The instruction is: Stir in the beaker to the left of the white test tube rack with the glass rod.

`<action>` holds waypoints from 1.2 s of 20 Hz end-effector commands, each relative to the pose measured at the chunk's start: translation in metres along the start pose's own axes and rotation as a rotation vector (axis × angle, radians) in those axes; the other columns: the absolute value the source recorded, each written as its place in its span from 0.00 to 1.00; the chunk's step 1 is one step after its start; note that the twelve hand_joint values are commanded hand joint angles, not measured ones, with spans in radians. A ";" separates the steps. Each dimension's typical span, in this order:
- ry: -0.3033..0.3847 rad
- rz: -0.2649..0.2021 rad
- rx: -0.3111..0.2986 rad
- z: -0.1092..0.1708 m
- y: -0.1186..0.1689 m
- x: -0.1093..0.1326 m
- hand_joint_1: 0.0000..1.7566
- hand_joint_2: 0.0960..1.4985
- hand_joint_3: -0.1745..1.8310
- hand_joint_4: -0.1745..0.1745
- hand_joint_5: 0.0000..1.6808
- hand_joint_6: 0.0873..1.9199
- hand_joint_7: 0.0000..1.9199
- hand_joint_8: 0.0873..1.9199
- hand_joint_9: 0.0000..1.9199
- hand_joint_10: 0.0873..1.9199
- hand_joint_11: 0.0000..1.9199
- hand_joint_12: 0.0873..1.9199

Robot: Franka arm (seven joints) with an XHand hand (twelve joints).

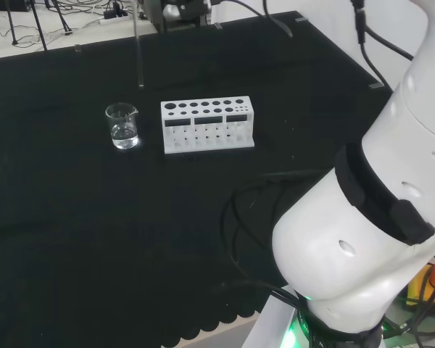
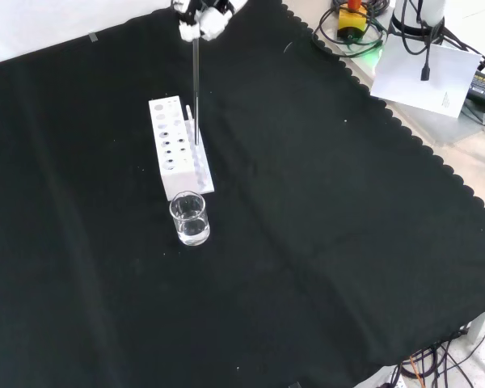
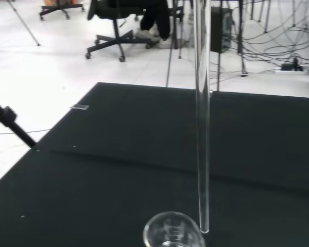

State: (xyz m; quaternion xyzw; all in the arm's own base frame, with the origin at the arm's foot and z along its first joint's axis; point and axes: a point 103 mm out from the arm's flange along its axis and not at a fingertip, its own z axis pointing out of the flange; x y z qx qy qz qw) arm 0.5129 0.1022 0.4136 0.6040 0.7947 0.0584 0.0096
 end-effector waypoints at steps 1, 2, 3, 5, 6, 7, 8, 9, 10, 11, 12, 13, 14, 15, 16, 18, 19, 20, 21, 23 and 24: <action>0.017 -0.060 -0.002 0.012 0.023 0.022 0.73 0.72 0.07 0.00 0.62 0.29 0.55 0.61 0.81 0.42 0.82 0.35; 0.017 -0.065 0.000 0.014 0.026 0.022 0.73 0.72 0.07 0.00 0.62 0.29 0.55 0.61 0.81 0.42 0.82 0.35; 0.020 -0.070 0.004 0.017 0.028 0.022 0.73 0.72 0.07 0.00 0.62 0.29 0.55 0.61 0.81 0.42 0.82 0.35; 0.020 -0.080 0.012 0.024 0.033 0.022 0.73 0.72 0.07 0.00 0.62 0.29 0.55 0.61 0.81 0.42 0.82 0.35; 0.022 -0.086 0.014 0.026 0.034 0.022 0.73 0.72 0.07 0.00 0.62 0.29 0.55 0.61 0.81 0.42 0.82 0.35; 0.029 -0.092 0.014 0.029 0.036 0.023 0.73 0.72 0.07 0.00 0.62 0.29 0.55 0.61 0.81 0.42 0.82 0.35; 0.028 -0.100 0.012 0.031 0.037 0.024 0.73 0.72 0.07 0.00 0.62 0.29 0.55 0.61 0.81 0.42 0.82 0.35; 0.029 -0.104 0.013 0.034 0.039 0.024 0.73 0.72 0.08 0.00 0.62 0.29 0.55 0.61 0.81 0.42 0.82 0.35; 0.033 -0.106 0.017 0.037 0.040 0.025 0.73 0.72 0.08 0.00 0.62 0.29 0.55 0.61 0.81 0.42 0.82 0.35; 0.034 -0.109 0.021 0.040 0.042 0.025 0.73 0.72 0.08 0.00 0.62 0.29 0.55 0.61 0.81 0.42 0.82 0.35; 0.038 -0.111 0.025 0.043 0.045 0.026 0.73 0.72 0.08 0.00 0.62 0.29 0.55 0.61 0.81 0.42 0.82 0.35; 0.041 -0.112 0.027 0.046 0.047 0.026 0.73 0.72 0.08 0.00 0.62 0.29 0.55 0.61 0.81 0.42 0.82 0.35; 0.048 -0.113 0.026 0.048 0.049 0.026 0.73 0.72 0.08 0.00 0.62 0.29 0.55 0.61 0.81 0.42 0.82 0.35; 0.052 -0.113 0.027 0.050 0.051 0.025 0.73 0.72 0.08 0.00 0.62 0.29 0.55 0.61 0.81 0.42 0.82 0.35; 0.055 -0.113 0.027 0.052 0.053 0.025 0.73 0.72 0.08 0.00 0.62 0.29 0.55 0.61 0.81 0.42 0.82 0.35; 0.057 -0.110 0.033 0.057 0.056 0.023 0.73 0.72 0.08 0.00 0.62 0.29 0.55 0.61 0.81 0.42 0.82 0.35; 0.056 -0.110 0.038 0.061 0.057 0.021 0.73 0.72 0.08 0.00 0.62 0.29 0.55 0.61 0.81 0.42 0.82 0.35; 0.055 -0.110 0.041 0.063 0.058 0.020 0.73 0.72 0.08 0.00 0.62 0.29 0.55 0.61 0.81 0.42 0.82 0.35; 0.052 -0.112 0.047 0.066 0.060 0.019 0.73 0.72 0.08 0.00 0.62 0.29 0.55 0.61 0.81 0.42 0.82 0.35; 0.051 -0.111 0.055 0.072 0.062 0.016 0.73 0.72 0.08 0.00 0.62 0.29 0.55 0.61 0.81 0.42 0.82 0.35; 0.052 -0.110 0.056 0.075 0.064 0.013 0.73 0.72 0.08 0.00 0.62 0.29 0.55 0.61 0.81 0.42 0.82 0.35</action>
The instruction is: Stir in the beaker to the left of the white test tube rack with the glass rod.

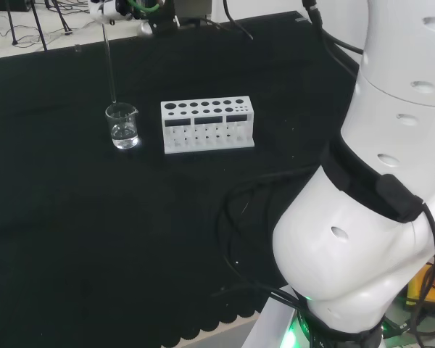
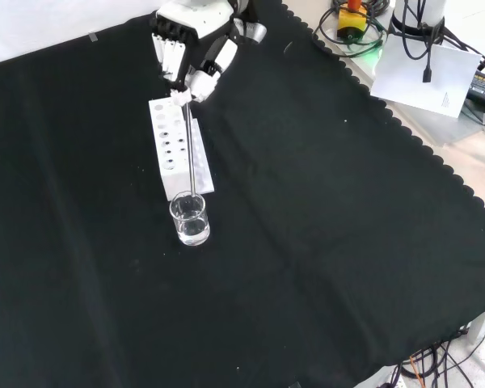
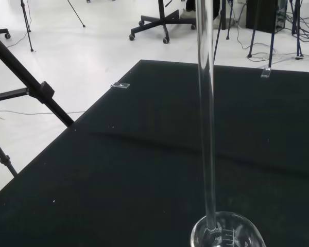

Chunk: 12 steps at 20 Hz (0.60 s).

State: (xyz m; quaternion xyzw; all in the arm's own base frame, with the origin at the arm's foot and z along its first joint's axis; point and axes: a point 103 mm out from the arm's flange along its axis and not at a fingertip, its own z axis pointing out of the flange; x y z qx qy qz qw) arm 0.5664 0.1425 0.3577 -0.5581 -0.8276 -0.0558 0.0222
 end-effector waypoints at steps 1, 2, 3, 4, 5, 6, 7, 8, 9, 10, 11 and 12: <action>-0.002 0.002 0.011 0.014 0.010 -0.012 0.73 0.72 0.08 0.00 0.62 0.29 0.55 0.61 0.81 0.42 0.82 0.35; -0.003 0.001 0.017 0.018 0.012 -0.015 0.73 0.72 0.08 0.00 0.62 0.29 0.55 0.61 0.81 0.42 0.82 0.35; -0.001 0.001 0.021 0.023 0.013 -0.017 0.73 0.72 0.08 0.00 0.62 0.29 0.55 0.61 0.81 0.42 0.82 0.35; -0.002 0.000 0.025 0.026 0.014 -0.017 0.73 0.72 0.08 0.00 0.62 0.29 0.55 0.61 0.81 0.42 0.82 0.35; 0.000 -0.001 0.026 0.029 0.015 -0.018 0.73 0.72 0.08 0.00 0.62 0.29 0.55 0.61 0.81 0.42 0.82 0.35; 0.002 -0.001 0.031 0.034 0.017 -0.020 0.73 0.72 0.08 0.00 0.62 0.29 0.55 0.61 0.81 0.42 0.82 0.35; 0.002 -0.001 0.040 0.040 0.018 -0.021 0.73 0.72 0.08 0.00 0.62 0.29 0.55 0.61 0.81 0.42 0.82 0.35; -0.003 -0.001 0.044 0.044 0.018 -0.021 0.73 0.72 0.08 0.00 0.62 0.29 0.55 0.61 0.81 0.42 0.82 0.35; -0.005 0.000 0.052 0.048 0.018 -0.022 0.73 0.72 0.08 0.00 0.62 0.29 0.55 0.61 0.81 0.42 0.82 0.35; -0.008 0.002 0.058 0.053 0.018 -0.023 0.73 0.72 0.08 0.00 0.62 0.29 0.55 0.61 0.81 0.42 0.82 0.35; -0.013 0.002 0.064 0.058 0.017 -0.024 0.73 0.72 0.08 0.00 0.62 0.29 0.55 0.61 0.81 0.42 0.82 0.35; -0.015 0.005 0.072 0.064 0.018 -0.024 0.73 0.72 0.08 0.00 0.62 0.29 0.55 0.61 0.81 0.42 0.82 0.36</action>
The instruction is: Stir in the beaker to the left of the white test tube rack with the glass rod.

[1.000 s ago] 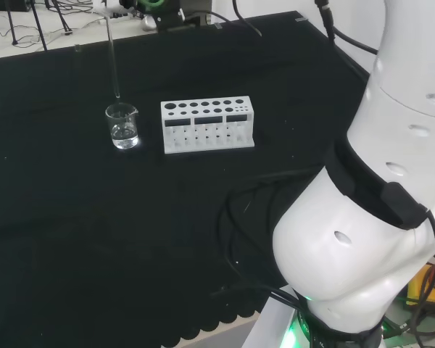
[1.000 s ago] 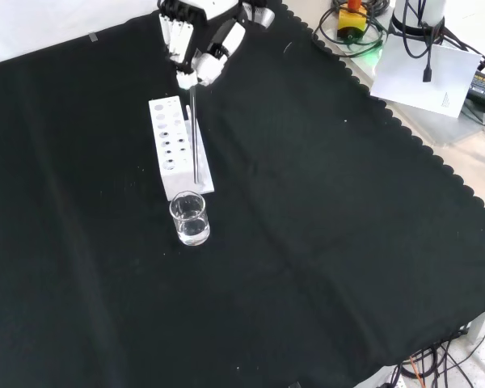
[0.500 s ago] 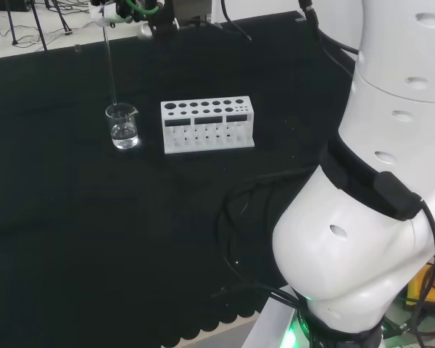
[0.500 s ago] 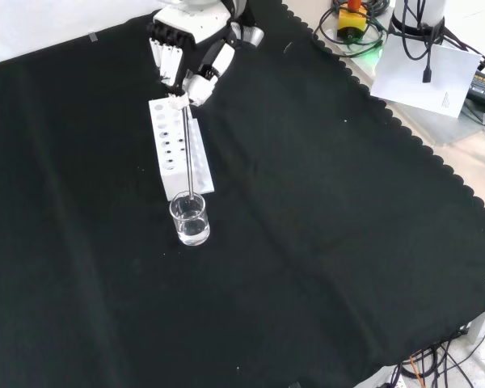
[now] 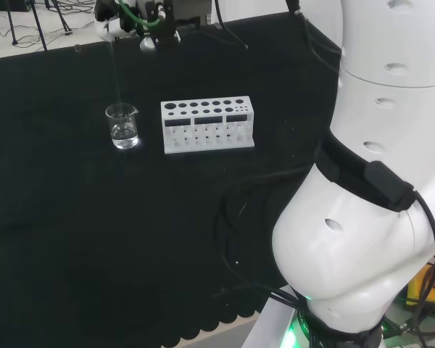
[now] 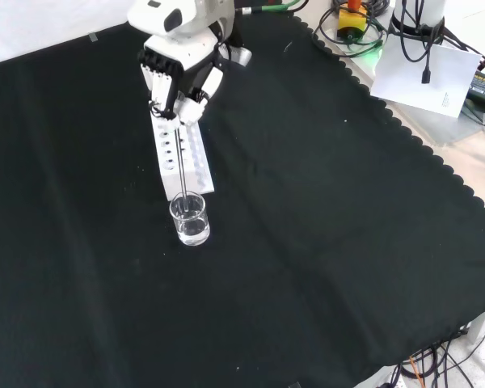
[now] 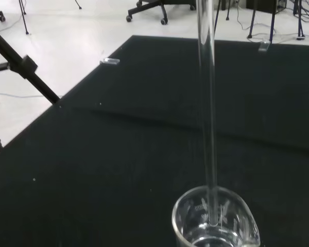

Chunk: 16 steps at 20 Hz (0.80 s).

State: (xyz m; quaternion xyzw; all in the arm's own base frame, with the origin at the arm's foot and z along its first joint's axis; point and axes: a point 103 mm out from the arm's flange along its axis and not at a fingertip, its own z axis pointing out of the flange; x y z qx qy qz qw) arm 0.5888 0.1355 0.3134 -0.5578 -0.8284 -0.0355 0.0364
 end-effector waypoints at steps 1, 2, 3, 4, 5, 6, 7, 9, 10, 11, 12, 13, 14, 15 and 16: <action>-0.017 0.005 0.024 0.024 0.004 -0.005 0.73 0.72 0.08 0.00 0.62 0.29 0.55 0.61 0.81 0.42 0.82 0.36; -0.018 0.002 0.023 0.027 0.004 -0.005 0.73 0.72 0.08 0.00 0.62 0.29 0.55 0.61 0.81 0.42 0.82 0.36; -0.022 0.000 0.025 0.030 0.003 -0.003 0.73 0.72 0.08 0.00 0.62 0.29 0.55 0.61 0.81 0.42 0.82 0.36; -0.027 -0.002 0.026 0.032 0.003 -0.003 0.73 0.72 0.08 0.00 0.62 0.29 0.55 0.62 0.81 0.42 0.82 0.36; -0.025 -0.002 0.030 0.033 0.003 -0.002 0.73 0.72 0.08 0.00 0.62 0.29 0.55 0.62 0.81 0.42 0.82 0.36; -0.014 -0.004 0.032 0.035 0.002 0.001 0.73 0.72 0.08 0.00 0.62 0.29 0.55 0.62 0.81 0.42 0.82 0.36; -0.007 -0.006 0.031 0.036 0.001 0.003 0.73 0.72 0.08 0.00 0.62 0.29 0.55 0.62 0.81 0.42 0.82 0.36; -0.003 -0.010 0.036 0.040 -0.001 0.007 0.73 0.72 0.08 0.00 0.62 0.29 0.55 0.62 0.81 0.42 0.82 0.36; -0.004 -0.012 0.039 0.042 -0.001 0.008 0.73 0.72 0.08 0.00 0.62 0.29 0.55 0.62 0.81 0.42 0.82 0.36; -0.003 -0.013 0.041 0.045 -0.002 0.010 0.73 0.72 0.08 0.00 0.62 0.29 0.55 0.62 0.81 0.42 0.82 0.36; -0.001 -0.013 0.042 0.046 -0.002 0.010 0.73 0.72 0.08 0.00 0.62 0.29 0.55 0.62 0.81 0.42 0.82 0.36; 0.000 -0.014 0.044 0.048 -0.002 0.011 0.73 0.72 0.08 0.00 0.62 0.29 0.55 0.62 0.81 0.42 0.82 0.36; 0.004 -0.014 0.043 0.050 0.001 0.012 0.73 0.72 0.08 0.00 0.62 0.29 0.55 0.62 0.81 0.42 0.82 0.36; 0.009 -0.009 0.038 0.050 0.002 0.013 0.73 0.72 0.08 0.00 0.62 0.29 0.55 0.62 0.81 0.42 0.83 0.36; 0.013 -0.006 0.033 0.051 0.004 0.013 0.73 0.72 0.08 0.00 0.62 0.29 0.55 0.62 0.81 0.42 0.82 0.36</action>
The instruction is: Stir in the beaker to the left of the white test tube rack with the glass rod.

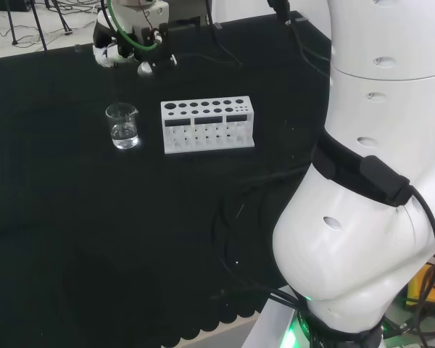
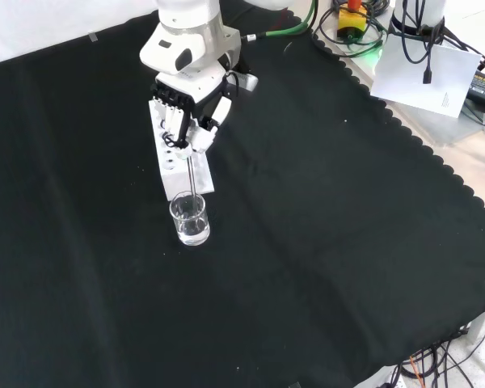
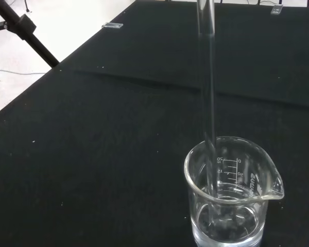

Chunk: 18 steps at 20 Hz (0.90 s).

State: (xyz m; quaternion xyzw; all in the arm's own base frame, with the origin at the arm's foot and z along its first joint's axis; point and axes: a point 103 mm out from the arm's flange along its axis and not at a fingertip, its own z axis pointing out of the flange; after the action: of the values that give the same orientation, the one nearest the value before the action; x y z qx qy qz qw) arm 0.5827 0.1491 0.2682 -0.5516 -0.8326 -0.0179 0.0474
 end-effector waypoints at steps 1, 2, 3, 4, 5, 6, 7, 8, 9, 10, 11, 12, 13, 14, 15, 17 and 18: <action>0.016 0.007 -0.011 0.004 0.006 0.003 0.73 0.72 0.08 0.00 0.62 0.29 0.55 0.62 0.81 0.42 0.82 0.36; 0.018 0.007 -0.015 0.004 0.008 0.003 0.73 0.72 0.08 0.00 0.62 0.29 0.55 0.62 0.81 0.42 0.82 0.36; 0.019 0.005 -0.015 0.003 0.010 0.002 0.73 0.72 0.08 0.00 0.62 0.29 0.54 0.62 0.81 0.42 0.82 0.36; 0.024 0.005 -0.015 0.003 0.013 0.001 0.73 0.72 0.08 0.00 0.61 0.29 0.54 0.62 0.81 0.42 0.82 0.36; 0.030 0.009 -0.017 0.003 0.014 -0.001 0.73 0.72 0.08 0.00 0.61 0.29 0.54 0.62 0.81 0.42 0.82 0.36; 0.029 0.011 -0.011 0.003 0.016 -0.003 0.73 0.72 0.08 0.00 0.61 0.29 0.54 0.62 0.81 0.42 0.82 0.36; 0.034 0.016 -0.009 0.004 0.018 -0.006 0.73 0.72 0.08 0.00 0.61 0.29 0.54 0.62 0.81 0.42 0.82 0.36; 0.039 0.026 -0.006 0.006 0.019 -0.013 0.73 0.72 0.08 0.00 0.61 0.29 0.54 0.62 0.81 0.42 0.82 0.36; 0.040 0.032 -0.004 0.007 0.018 -0.017 0.73 0.72 0.08 0.00 0.61 0.29 0.54 0.62 0.81 0.42 0.82 0.36; 0.038 0.037 -0.003 0.007 0.016 -0.021 0.73 0.72 0.08 0.00 0.61 0.29 0.54 0.62 0.81 0.42 0.82 0.36; 0.035 0.041 -0.006 0.007 0.014 -0.024 0.73 0.72 0.08 0.00 0.61 0.29 0.54 0.62 0.81 0.42 0.82 0.36; 0.032 0.046 -0.007 0.006 0.011 -0.027 0.73 0.72 0.08 0.00 0.61 0.29 0.54 0.62 0.81 0.42 0.82 0.36; 0.032 0.054 -0.010 0.004 0.008 -0.031 0.73 0.72 0.08 0.00 0.61 0.29 0.54 0.62 0.81 0.42 0.82 0.36; 0.034 0.059 -0.011 0.002 0.006 -0.033 0.73 0.72 0.08 0.00 0.61 0.29 0.54 0.62 0.81 0.43 0.82 0.36; 0.032 0.062 -0.013 -0.002 0.003 -0.033 0.73 0.72 0.08 0.00 0.61 0.29 0.54 0.62 0.81 0.43 0.82 0.36; 0.024 0.062 -0.016 -0.006 -0.003 -0.030 0.73 0.72 0.08 0.00 0.61 0.29 0.54 0.62 0.81 0.43 0.82 0.36; 0.022 0.057 -0.016 -0.008 -0.007 -0.024 0.73 0.72 0.08 0.00 0.61 0.29 0.54 0.62 0.81 0.43 0.82 0.36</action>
State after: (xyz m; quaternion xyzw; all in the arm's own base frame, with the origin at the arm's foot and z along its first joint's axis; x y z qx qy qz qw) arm 0.5991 0.1267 0.2656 -0.5724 -0.8174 -0.0300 0.0573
